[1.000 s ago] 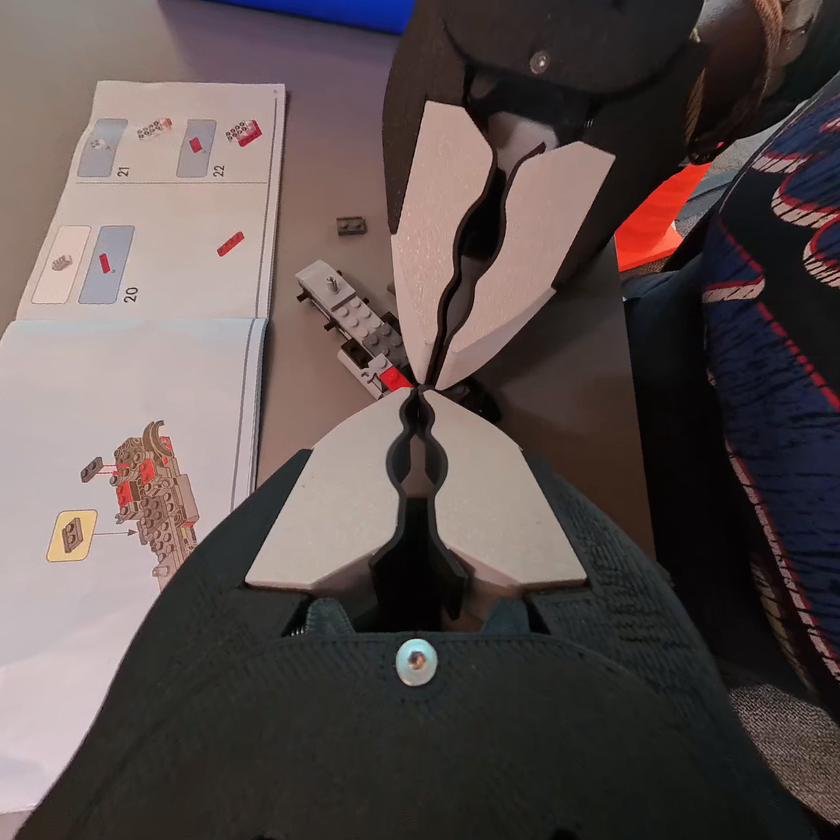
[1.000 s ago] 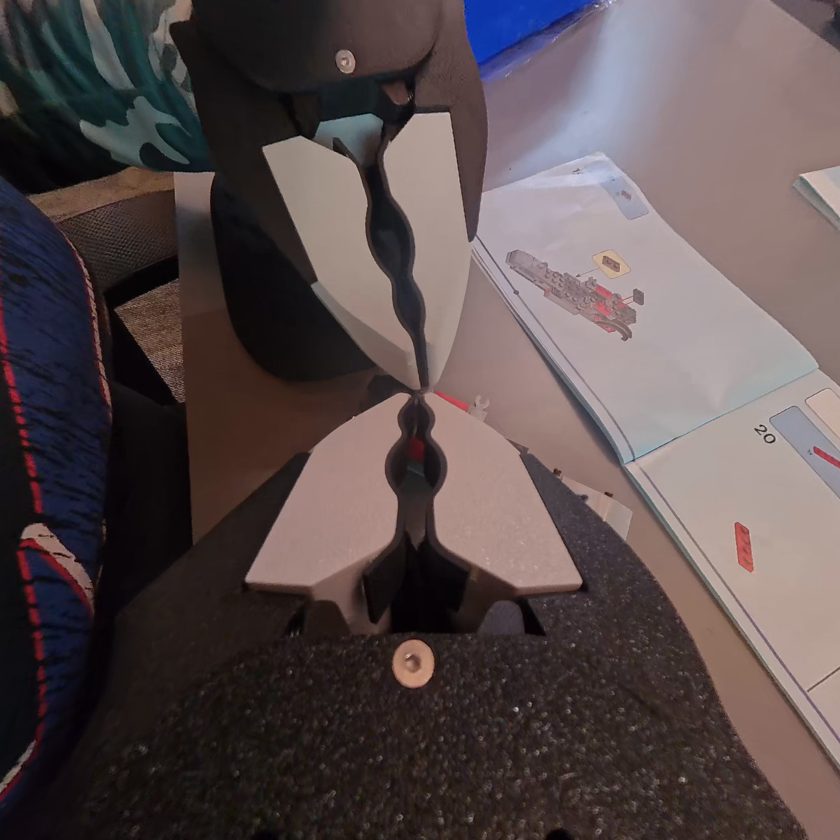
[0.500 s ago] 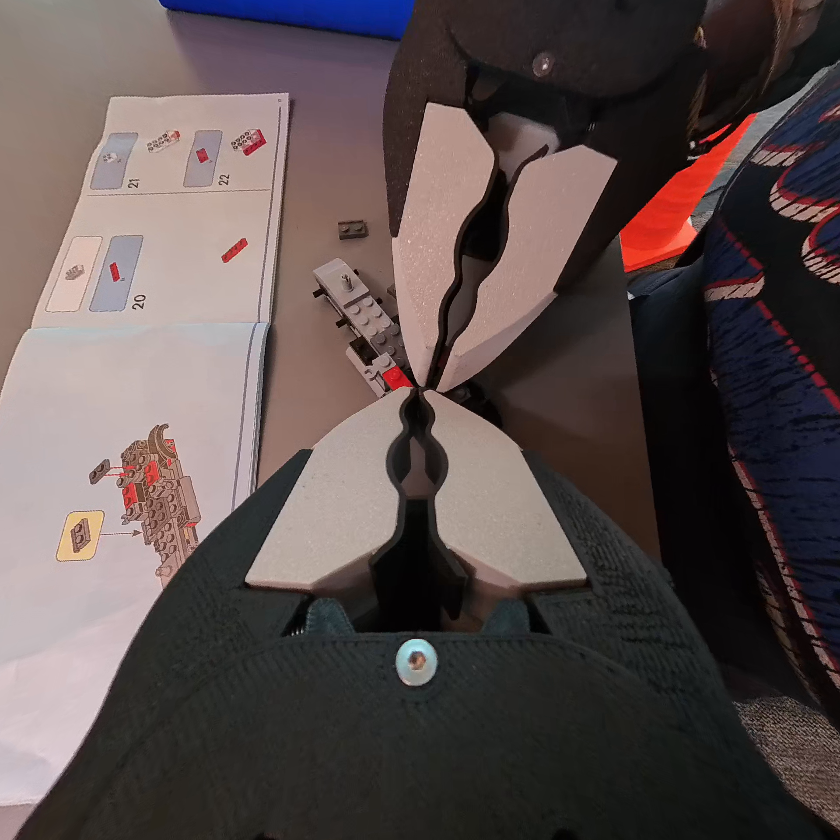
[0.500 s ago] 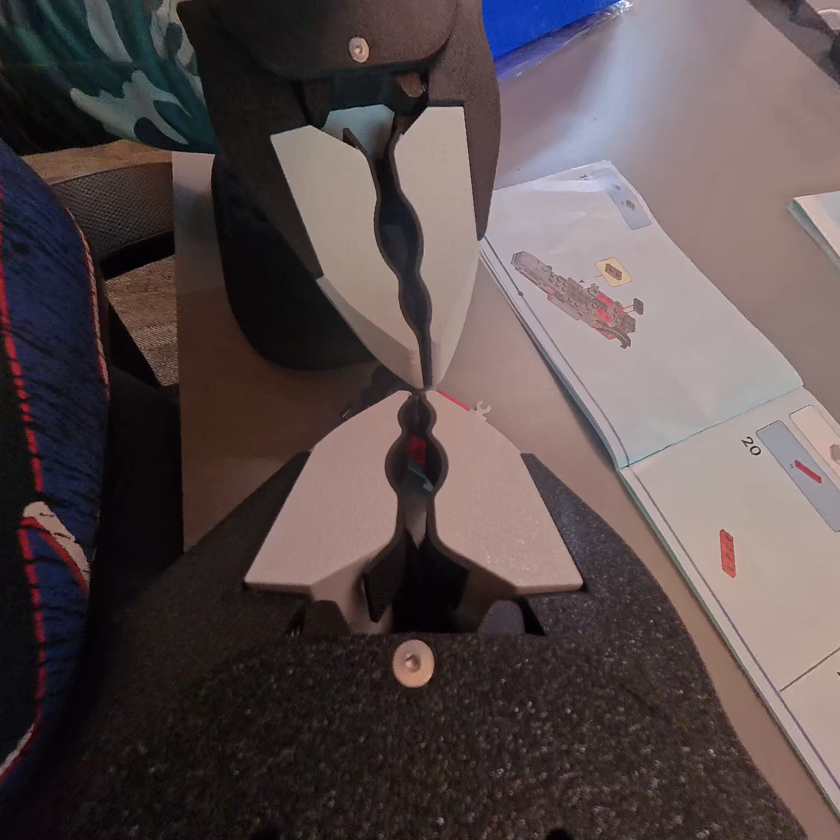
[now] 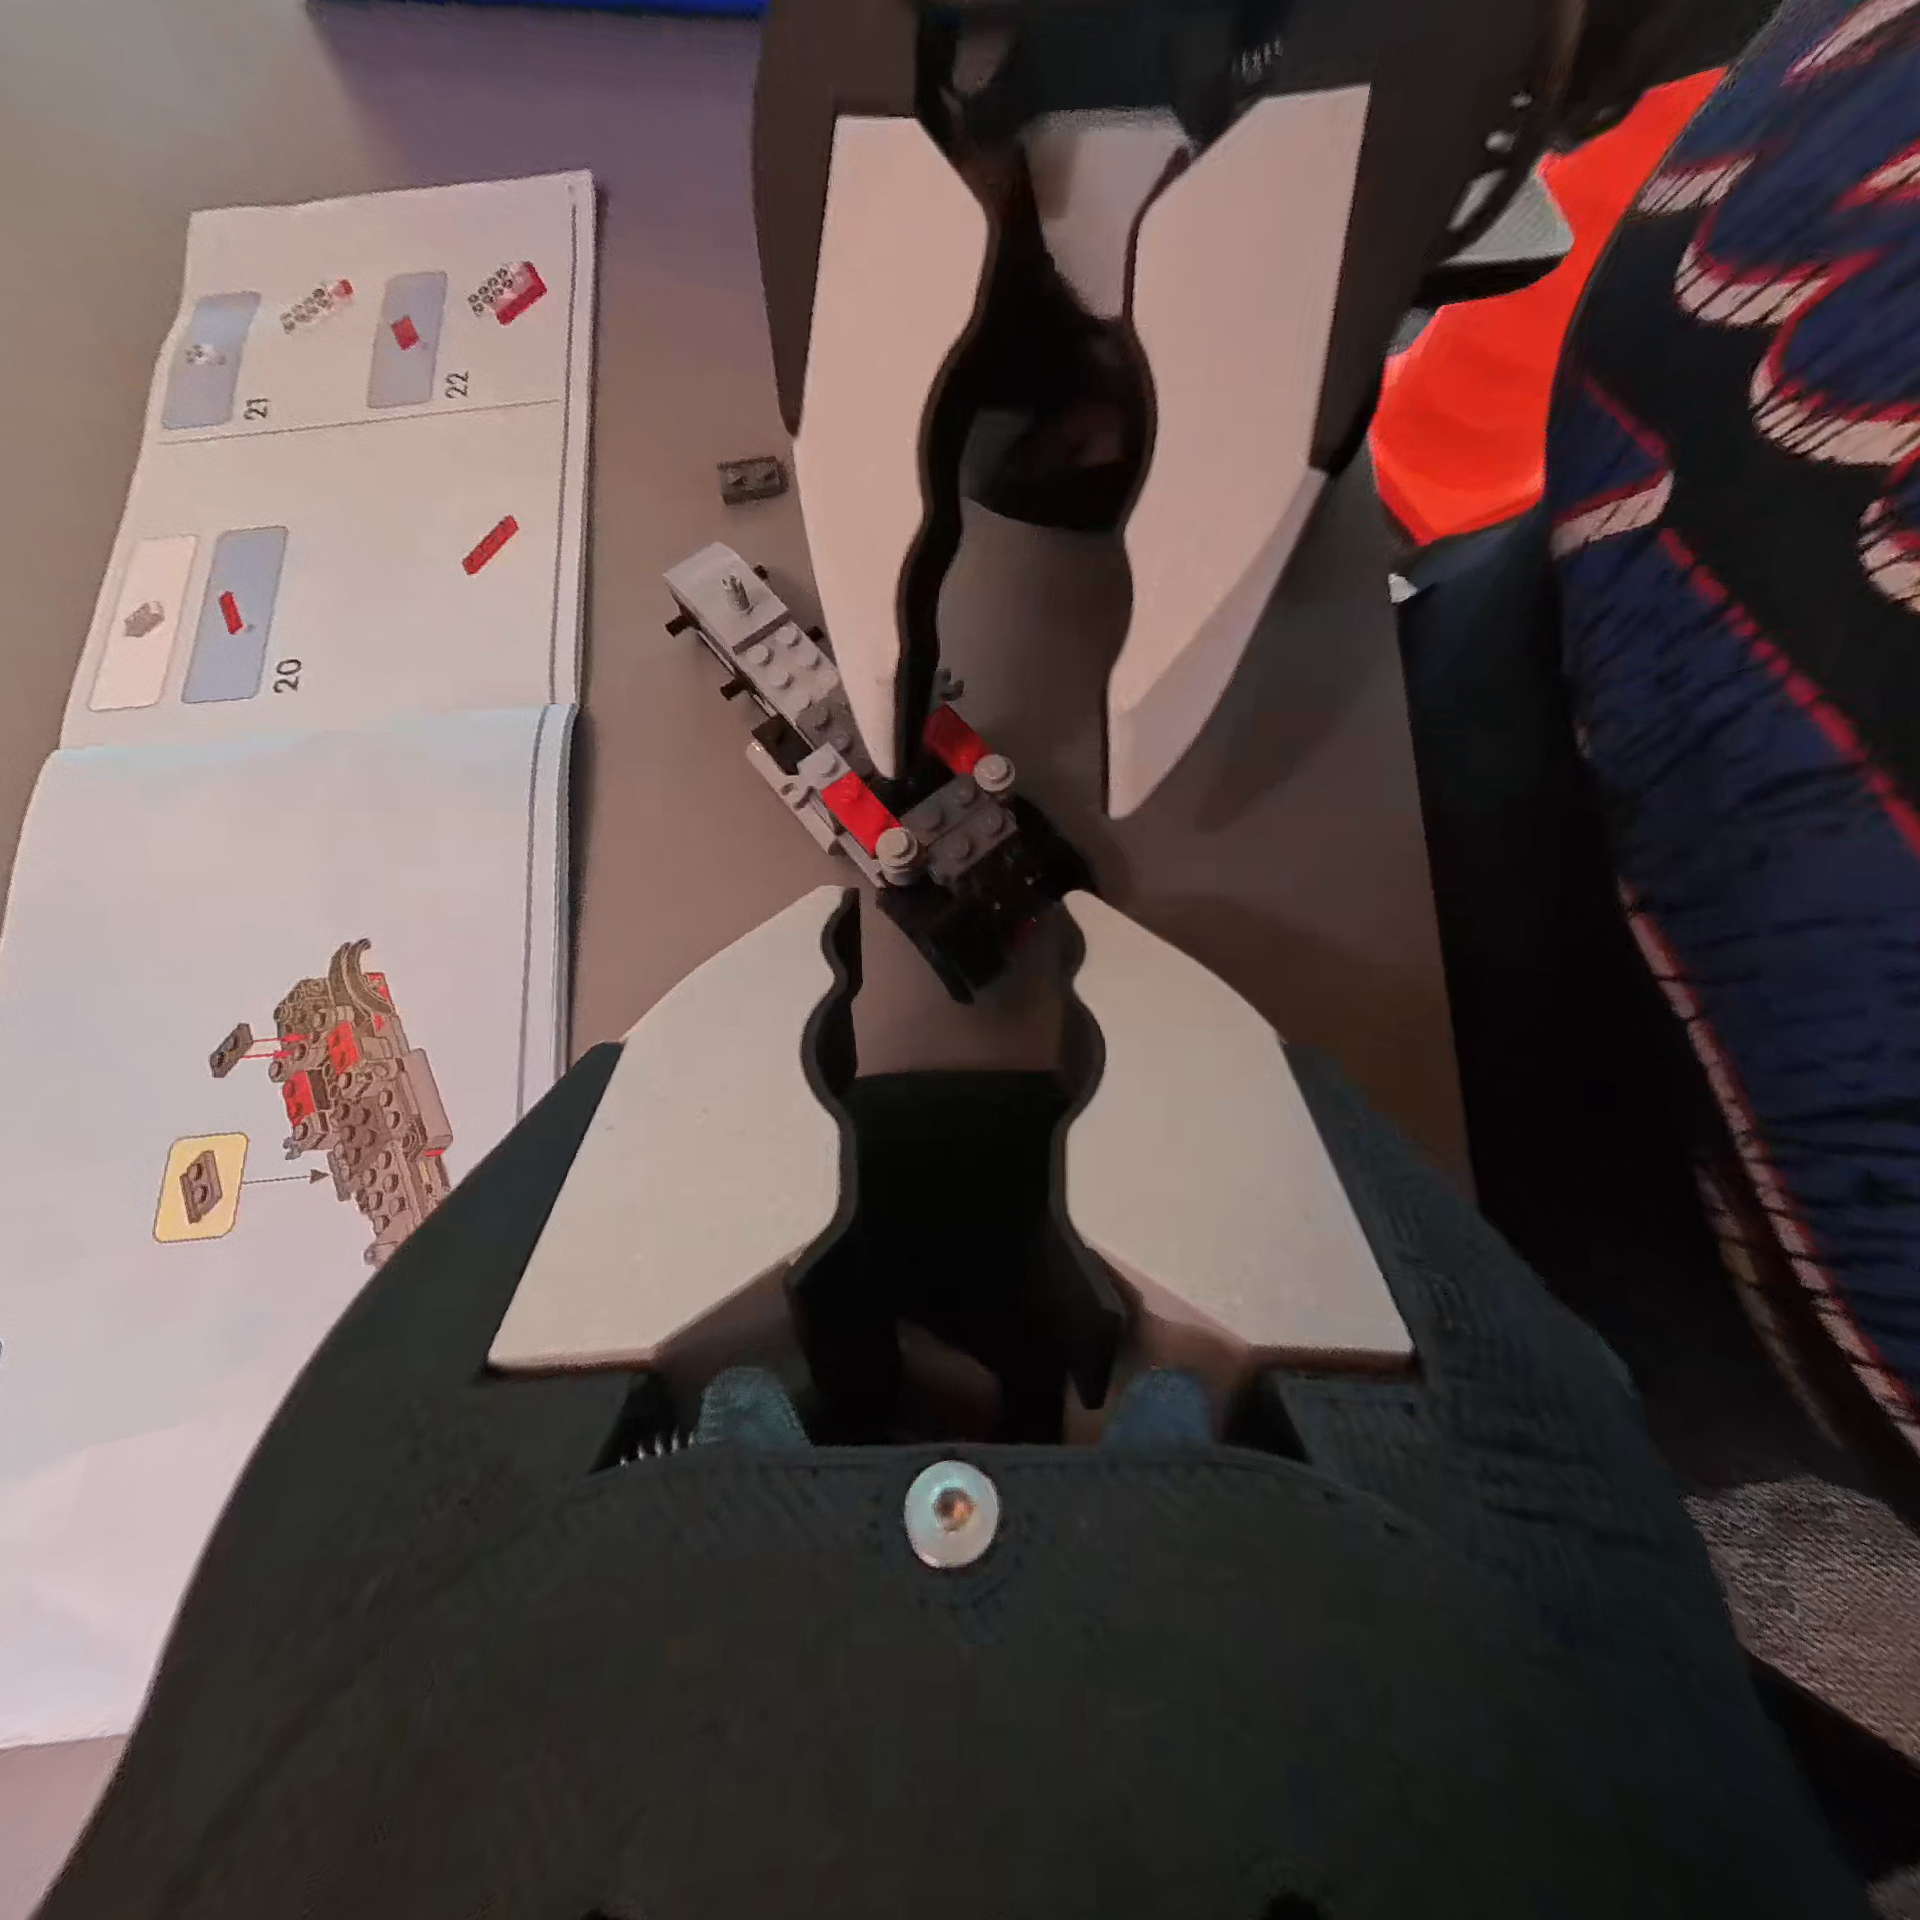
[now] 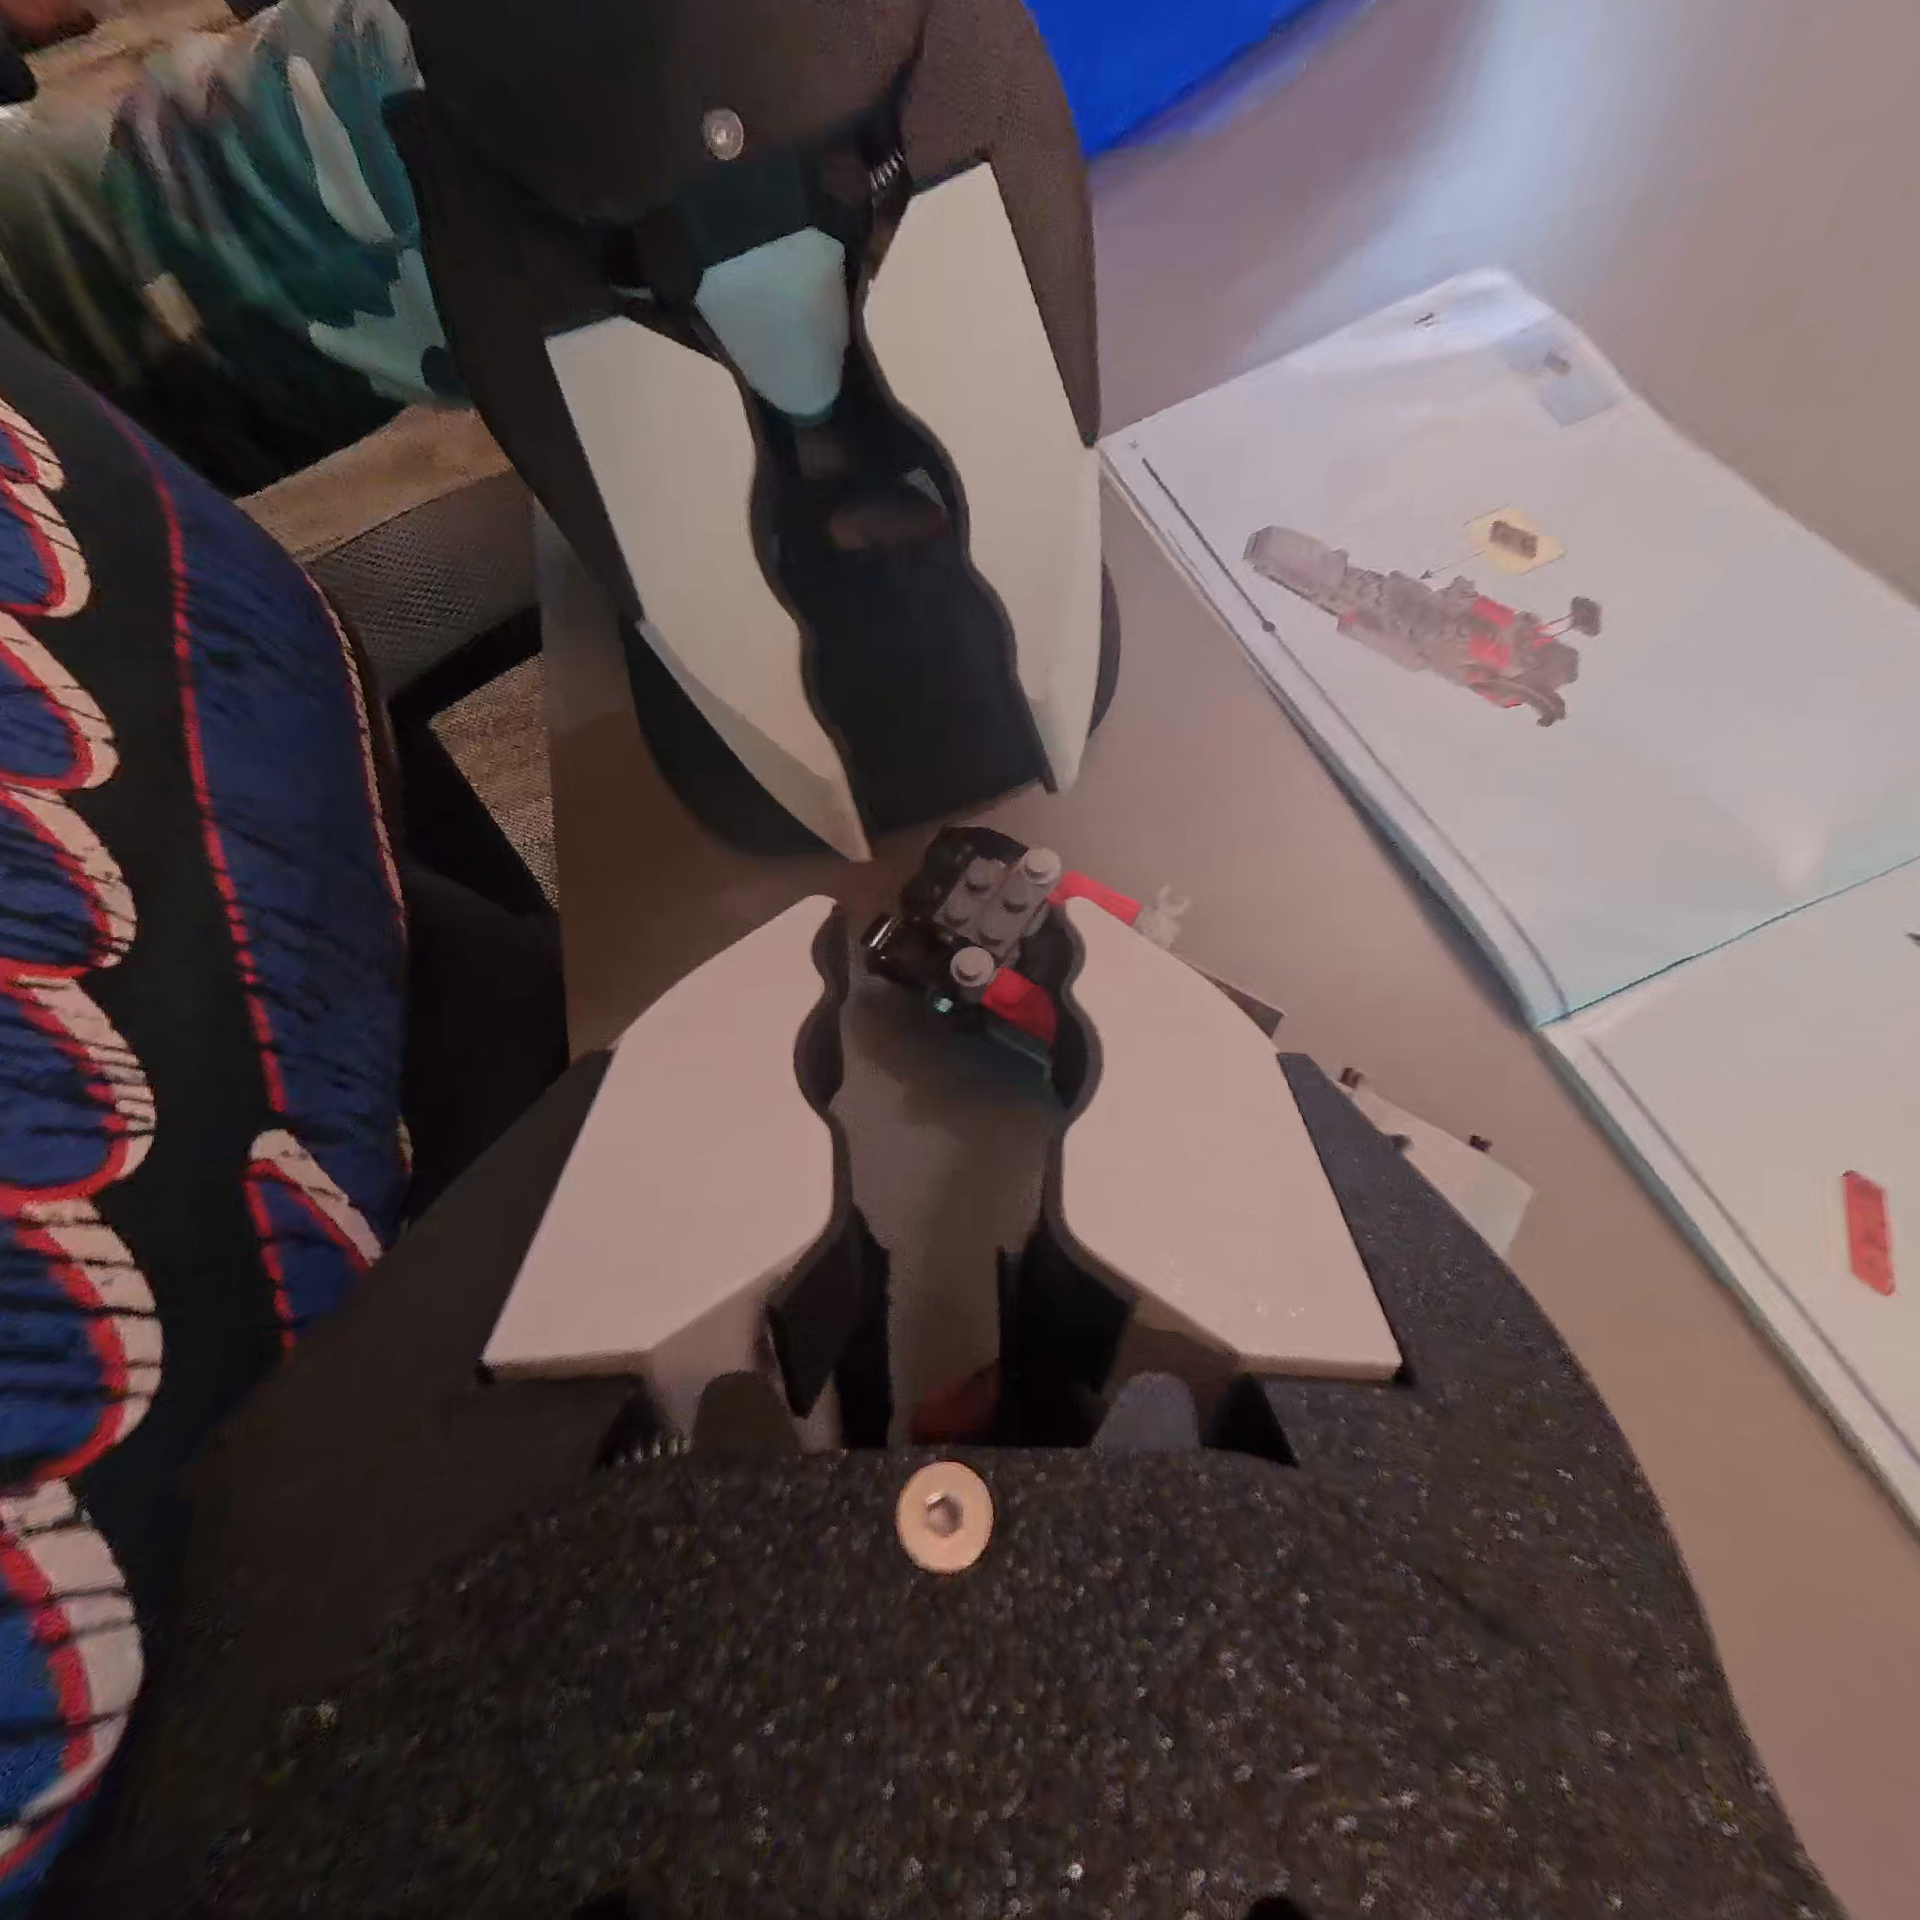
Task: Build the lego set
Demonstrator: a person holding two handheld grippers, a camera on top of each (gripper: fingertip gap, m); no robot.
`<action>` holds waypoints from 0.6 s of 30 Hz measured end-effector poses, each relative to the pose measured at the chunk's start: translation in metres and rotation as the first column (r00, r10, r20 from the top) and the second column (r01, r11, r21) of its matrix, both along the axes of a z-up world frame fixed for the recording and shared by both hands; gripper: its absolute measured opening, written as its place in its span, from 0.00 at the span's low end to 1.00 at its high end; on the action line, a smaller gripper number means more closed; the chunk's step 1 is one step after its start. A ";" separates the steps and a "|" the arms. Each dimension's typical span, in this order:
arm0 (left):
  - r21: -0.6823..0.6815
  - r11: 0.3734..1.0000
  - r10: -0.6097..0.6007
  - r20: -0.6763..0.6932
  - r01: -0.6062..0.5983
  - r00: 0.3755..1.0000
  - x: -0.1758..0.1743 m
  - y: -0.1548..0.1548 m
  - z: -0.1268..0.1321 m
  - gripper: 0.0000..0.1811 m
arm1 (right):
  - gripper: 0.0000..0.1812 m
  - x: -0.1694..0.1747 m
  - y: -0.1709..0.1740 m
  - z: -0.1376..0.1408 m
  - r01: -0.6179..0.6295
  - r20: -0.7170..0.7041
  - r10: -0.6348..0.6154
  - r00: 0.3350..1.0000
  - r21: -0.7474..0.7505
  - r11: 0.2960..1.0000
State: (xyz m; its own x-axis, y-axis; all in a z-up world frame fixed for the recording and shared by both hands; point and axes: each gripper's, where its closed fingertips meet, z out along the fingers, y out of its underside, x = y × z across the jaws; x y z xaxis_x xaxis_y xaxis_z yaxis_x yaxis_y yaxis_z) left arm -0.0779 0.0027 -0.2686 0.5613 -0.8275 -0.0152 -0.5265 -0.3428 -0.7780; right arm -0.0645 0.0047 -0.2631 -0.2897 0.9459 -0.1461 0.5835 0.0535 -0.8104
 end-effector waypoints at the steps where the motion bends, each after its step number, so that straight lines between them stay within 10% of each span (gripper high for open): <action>1: 0.010 1.000 0.000 -0.011 0.000 1.000 0.001 0.001 -0.002 0.16 | 0.19 -0.001 -0.001 -0.001 0.012 -0.009 -0.012 1.000 0.000 1.000; 18: -0.014 1.000 0.000 0.037 0.000 0.999 0.007 0.004 0.000 0.03 | 0.20 -0.005 0.006 -0.004 0.094 -0.009 -0.093 0.996 0.072 0.993</action>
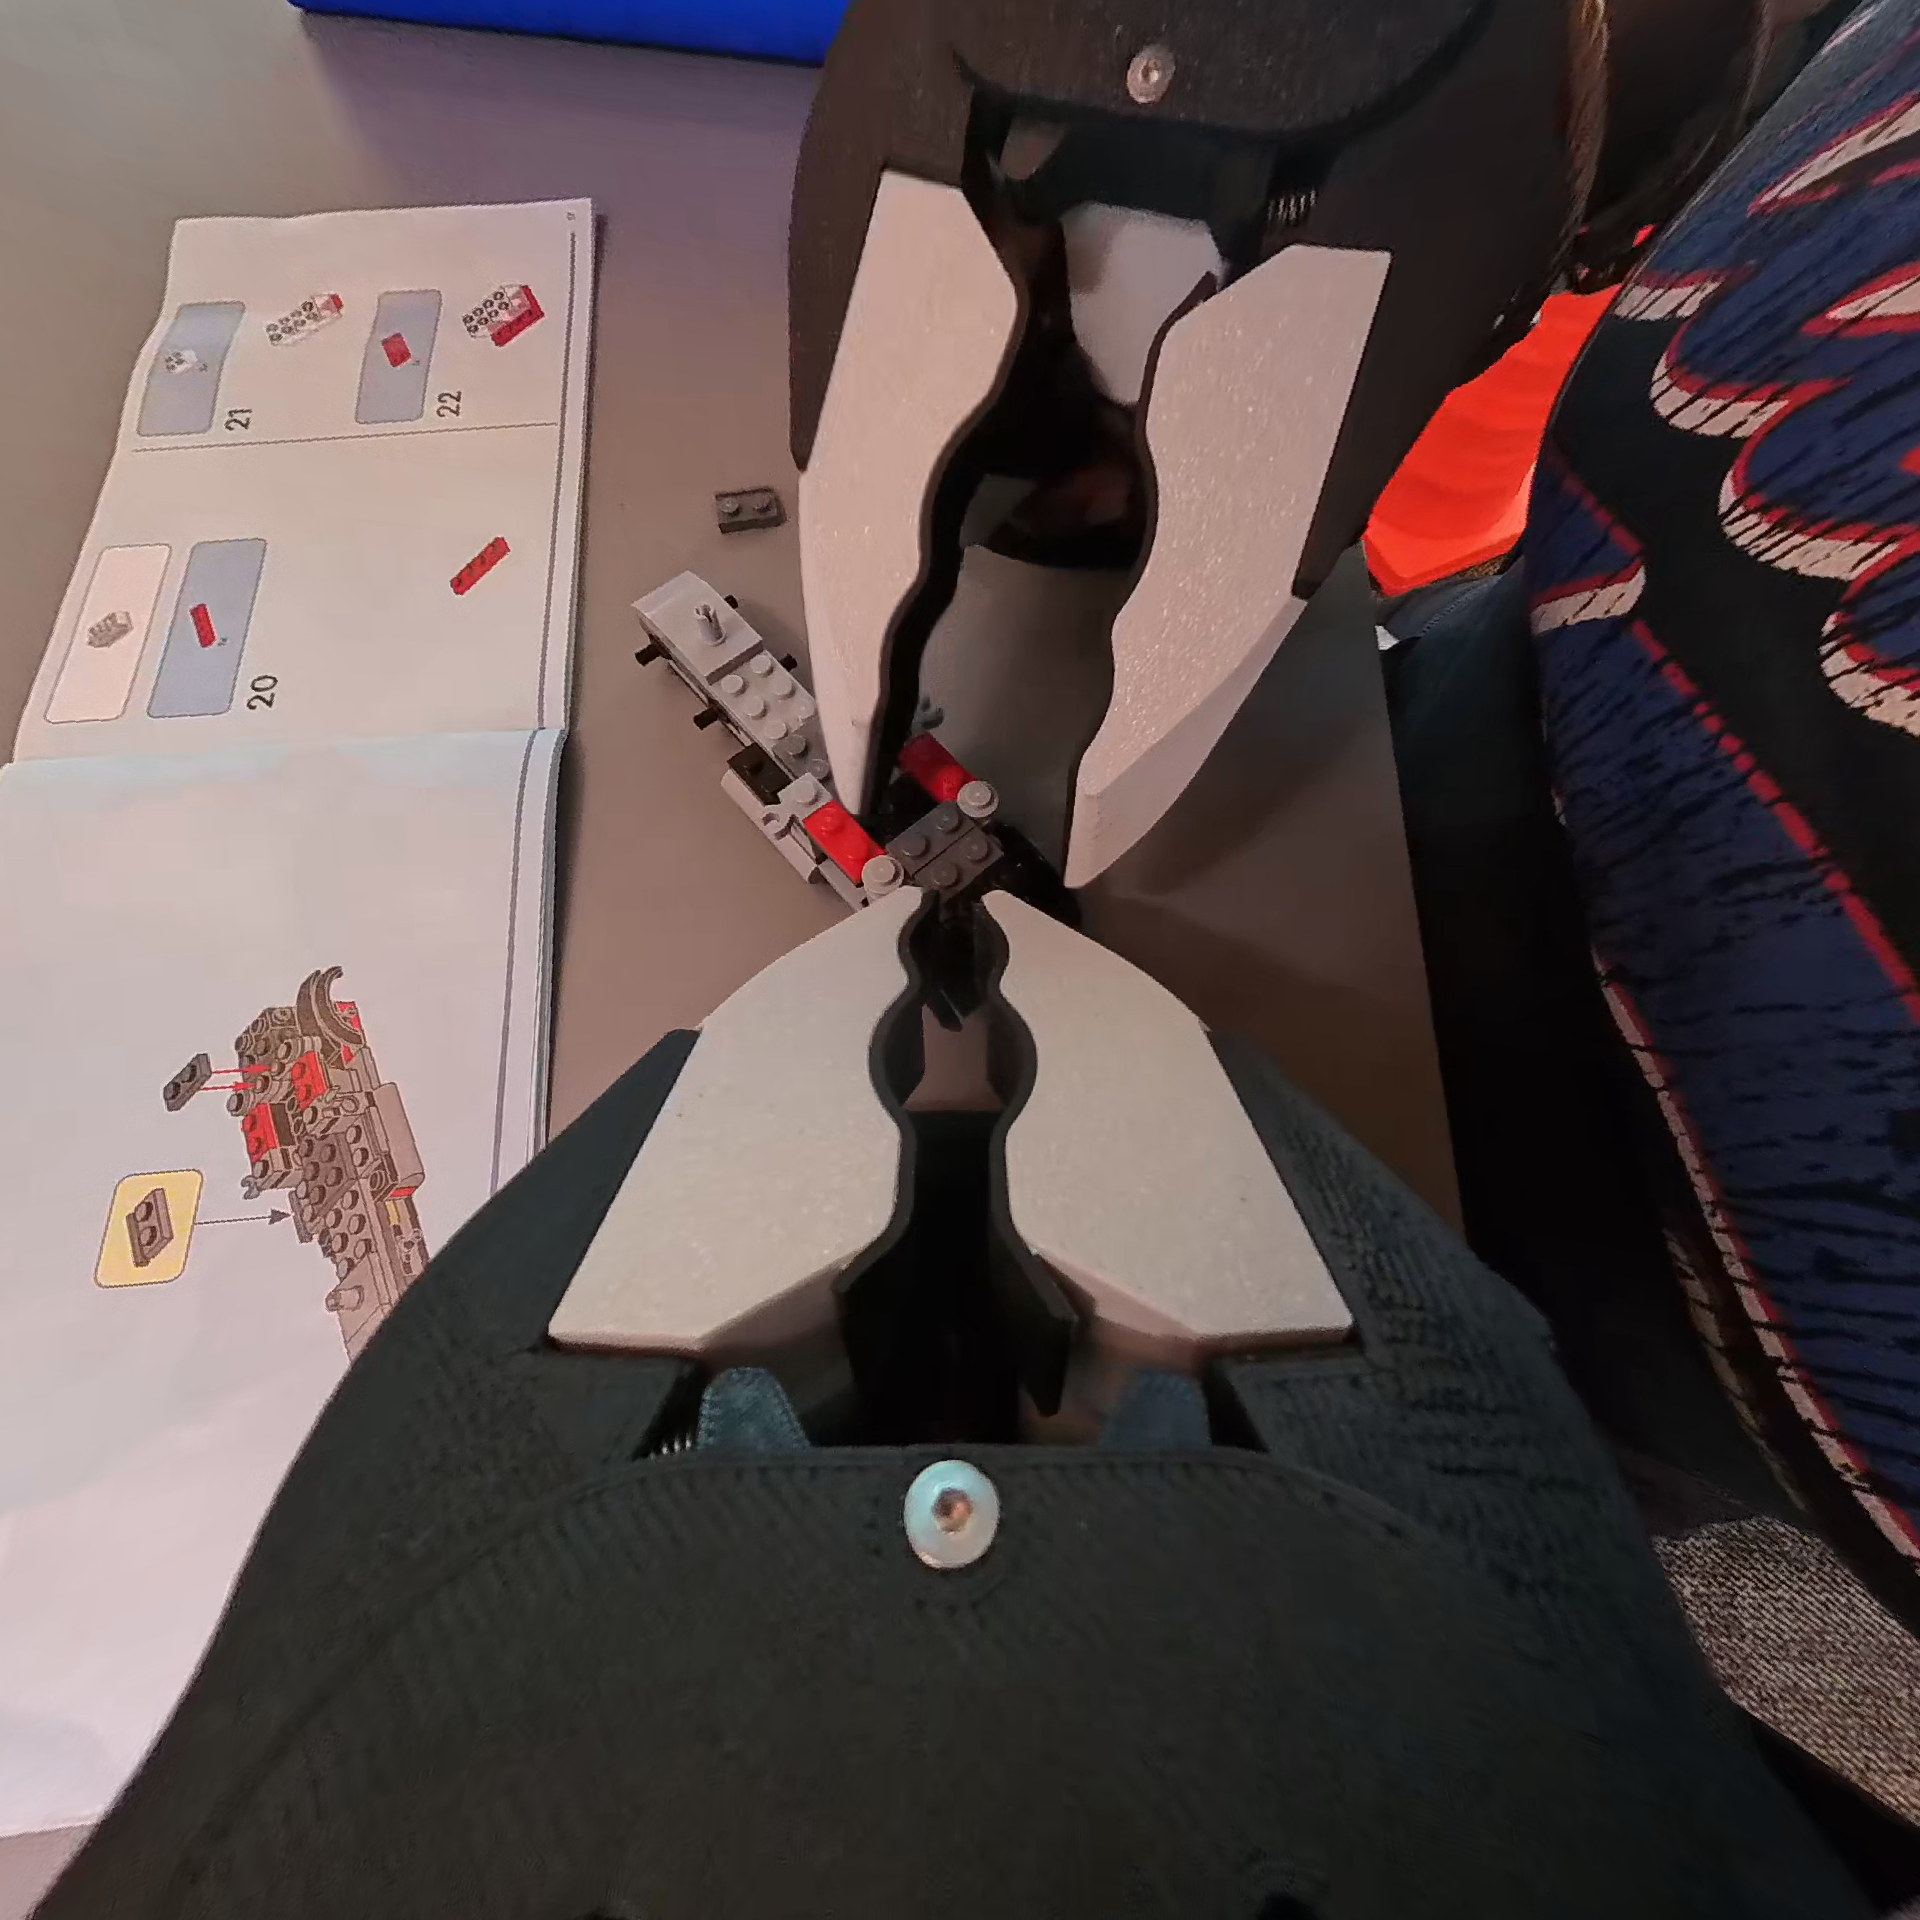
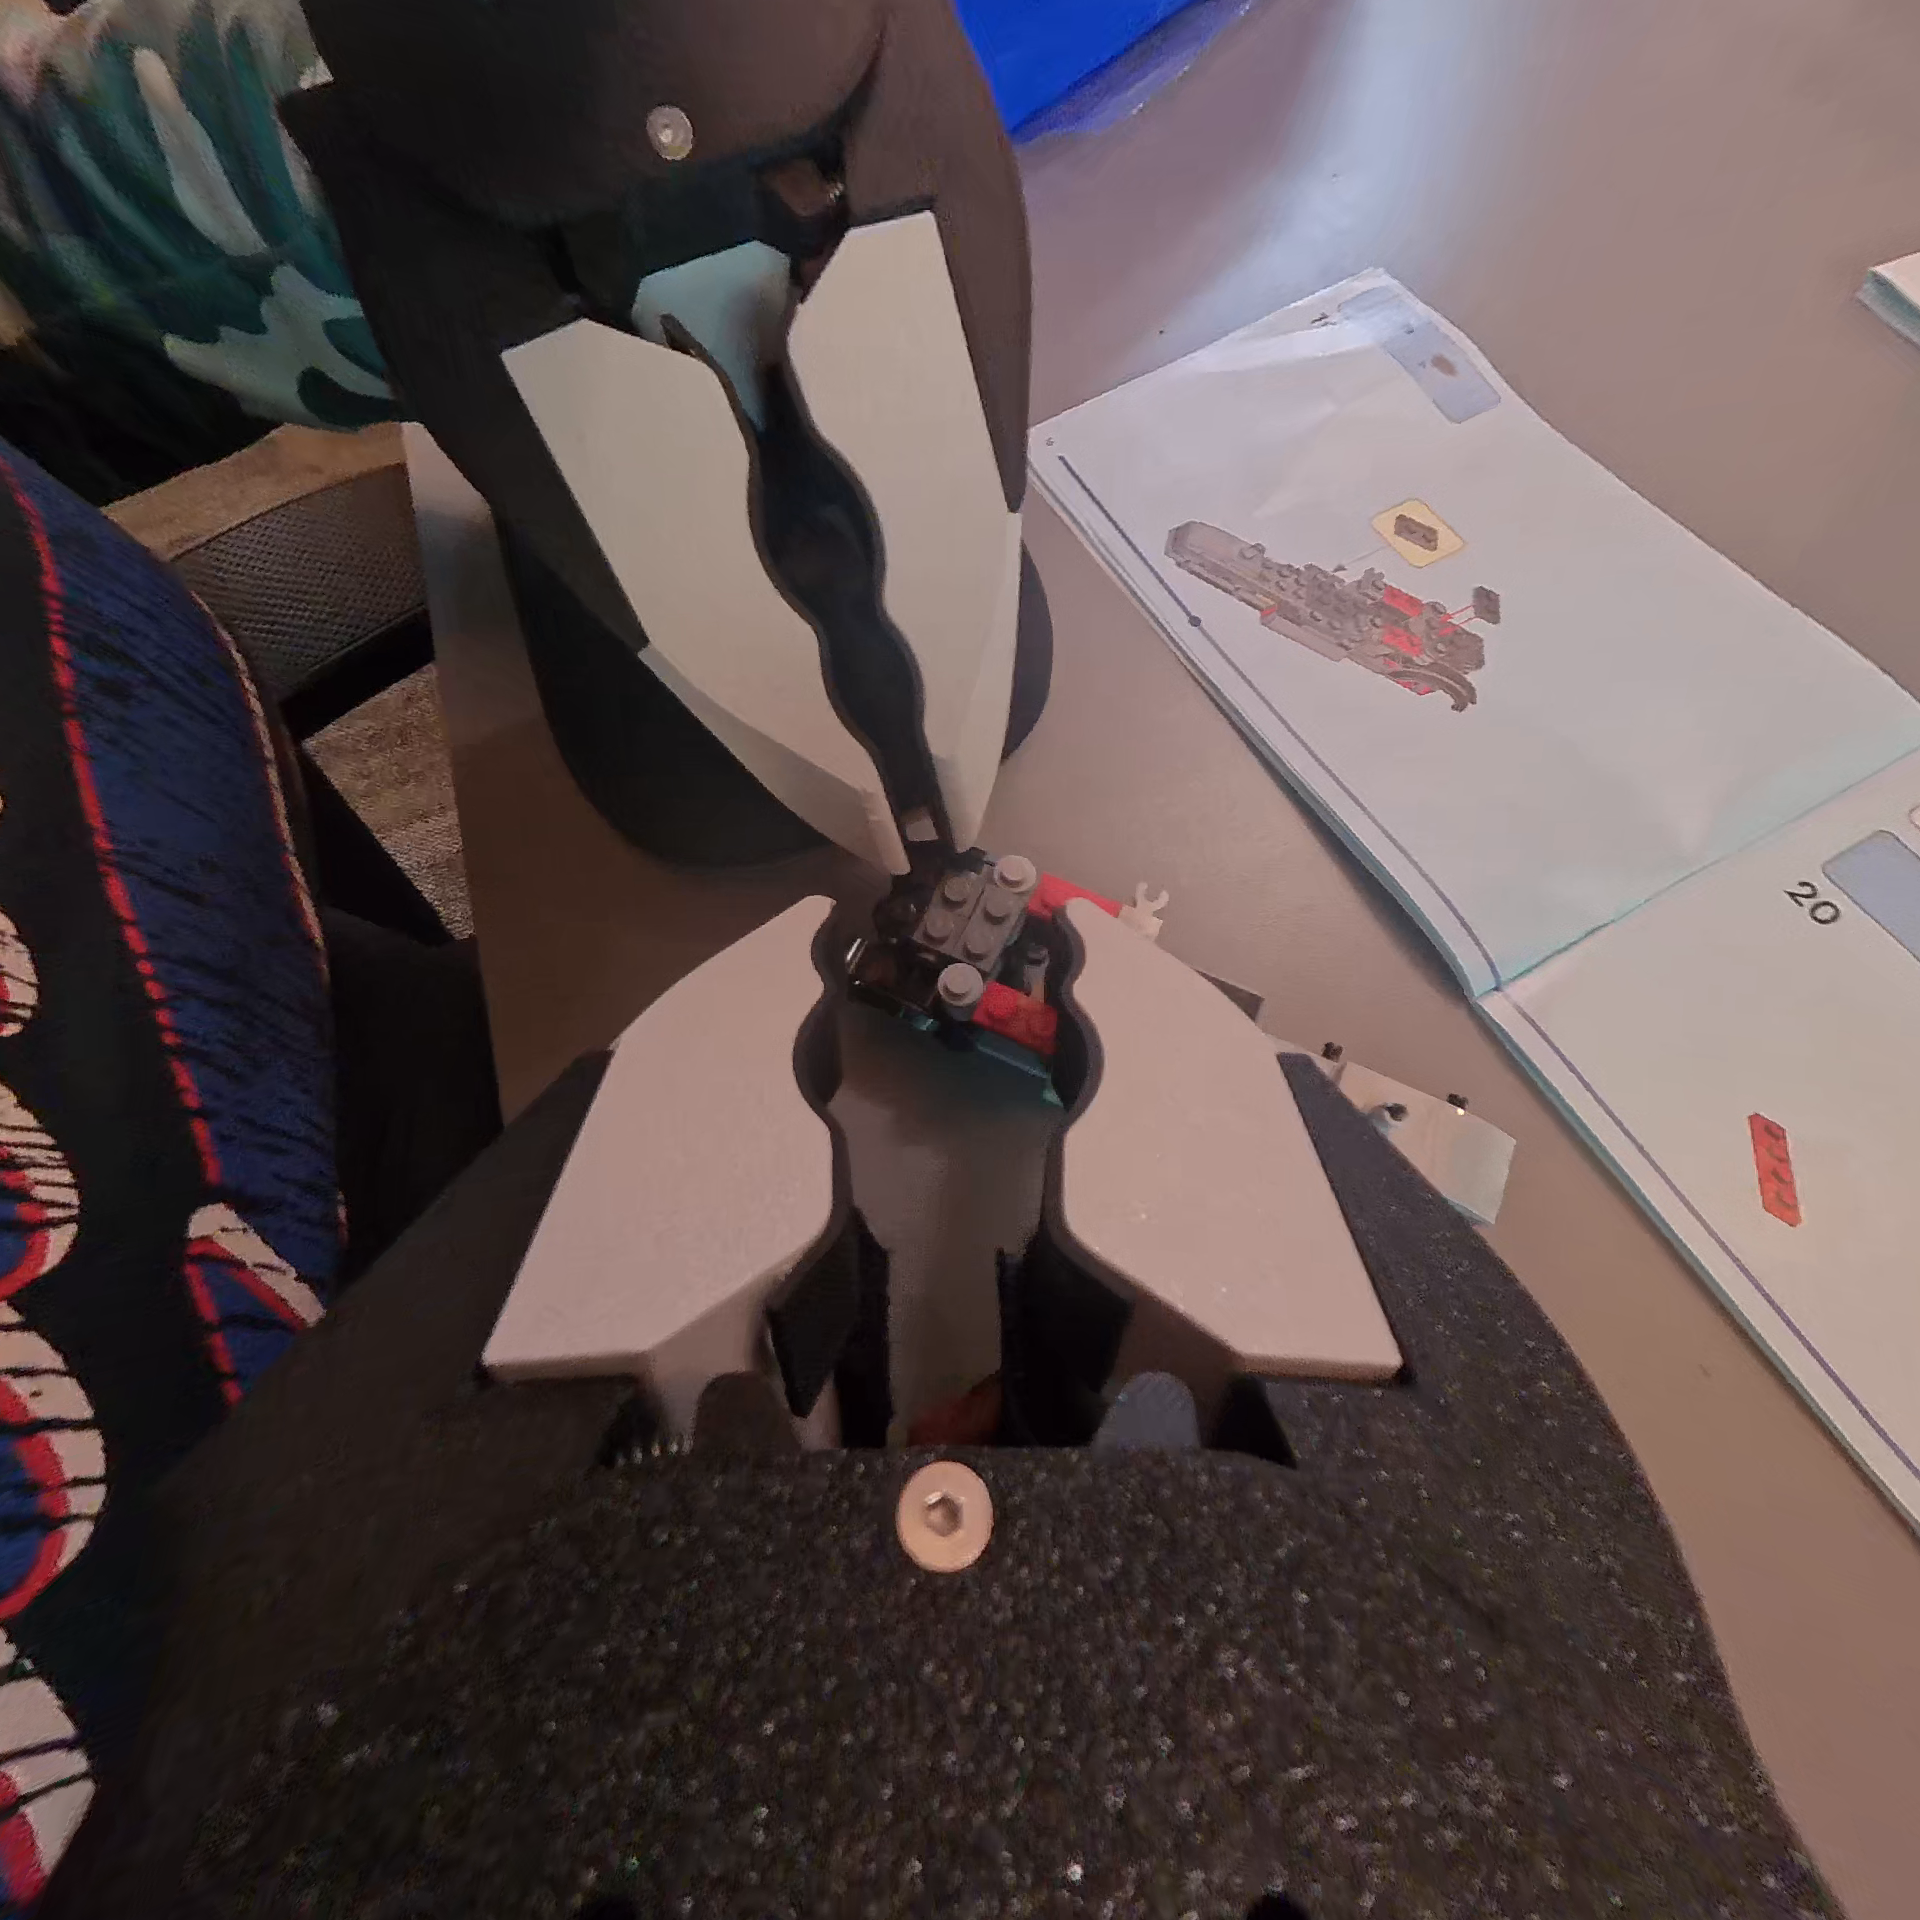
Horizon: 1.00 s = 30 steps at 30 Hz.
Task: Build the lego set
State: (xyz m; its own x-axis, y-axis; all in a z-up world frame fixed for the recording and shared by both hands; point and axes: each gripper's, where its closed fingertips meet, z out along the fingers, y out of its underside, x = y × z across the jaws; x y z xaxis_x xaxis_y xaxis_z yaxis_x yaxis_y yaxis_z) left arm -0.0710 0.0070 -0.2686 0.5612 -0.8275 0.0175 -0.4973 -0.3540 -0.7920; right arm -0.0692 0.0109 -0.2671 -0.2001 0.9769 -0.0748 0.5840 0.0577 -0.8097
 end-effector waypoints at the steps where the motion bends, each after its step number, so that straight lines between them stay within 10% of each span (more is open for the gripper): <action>1: -0.001 1.000 -0.001 0.001 0.001 1.000 0.000 0.000 0.000 0.03 | 0.20 0.001 0.000 -0.001 0.001 0.002 -0.001 1.000 0.000 1.000; 30: -0.060 0.998 -0.031 0.095 0.037 0.995 0.004 -0.004 0.006 0.01 | 0.15 -0.001 -0.007 -0.006 -0.042 0.058 0.037 0.998 0.079 0.996</action>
